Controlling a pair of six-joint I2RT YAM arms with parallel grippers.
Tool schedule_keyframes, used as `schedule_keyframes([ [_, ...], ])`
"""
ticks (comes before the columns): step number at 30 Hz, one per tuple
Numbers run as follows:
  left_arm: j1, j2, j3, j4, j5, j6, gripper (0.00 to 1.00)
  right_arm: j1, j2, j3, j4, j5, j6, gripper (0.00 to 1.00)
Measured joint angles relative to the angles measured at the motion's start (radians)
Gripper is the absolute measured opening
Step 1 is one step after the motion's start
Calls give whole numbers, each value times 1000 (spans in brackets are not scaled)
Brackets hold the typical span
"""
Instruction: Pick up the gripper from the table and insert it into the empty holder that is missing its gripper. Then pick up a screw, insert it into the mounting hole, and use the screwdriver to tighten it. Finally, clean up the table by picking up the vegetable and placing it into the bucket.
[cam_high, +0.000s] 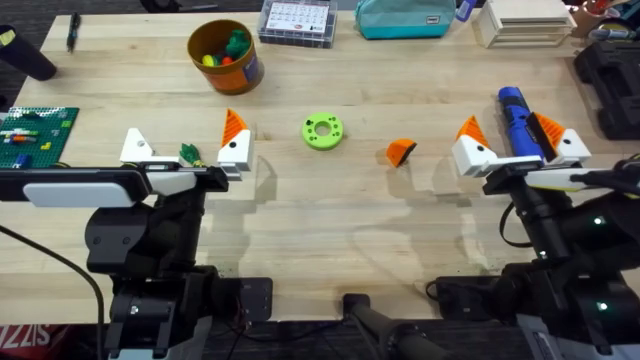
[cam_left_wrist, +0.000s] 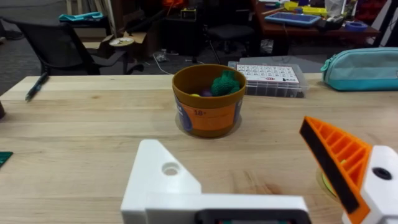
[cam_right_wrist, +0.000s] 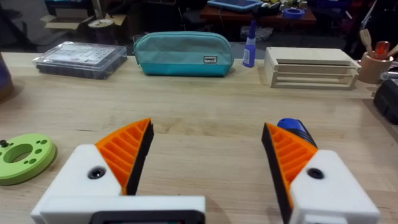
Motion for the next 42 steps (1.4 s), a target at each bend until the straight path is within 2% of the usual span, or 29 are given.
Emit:
schedule_keyframes([
  [13, 0, 0, 0, -2, 0, 0, 969, 0, 0, 0, 5, 0, 1, 993],
  [18, 0, 3, 46, -159, -13, 3, 971, 0, 0, 17, -37, 0, 15, 993],
  [23, 0, 82, 254, -359, -43, 11, 971, 0, 44, 146, -202, -1, 19, 993],
  [27, 0, 252, 475, -500, -53, 15, 971, 0, 159, 302, -304, -1, 19, 993],
  [35, 0, 658, 873, -795, -71, 22, 973, 0, 543, 711, -609, -1, 19, 993],
  [39, 0, 777, 1009, -860, -76, 23, 973, 0, 719, 895, -793, -1, 19, 993],
  [42, 0, 805, 1038, -878, -77, 23, 973, 0, 823, 1004, -907, -1, 19, 993],
])
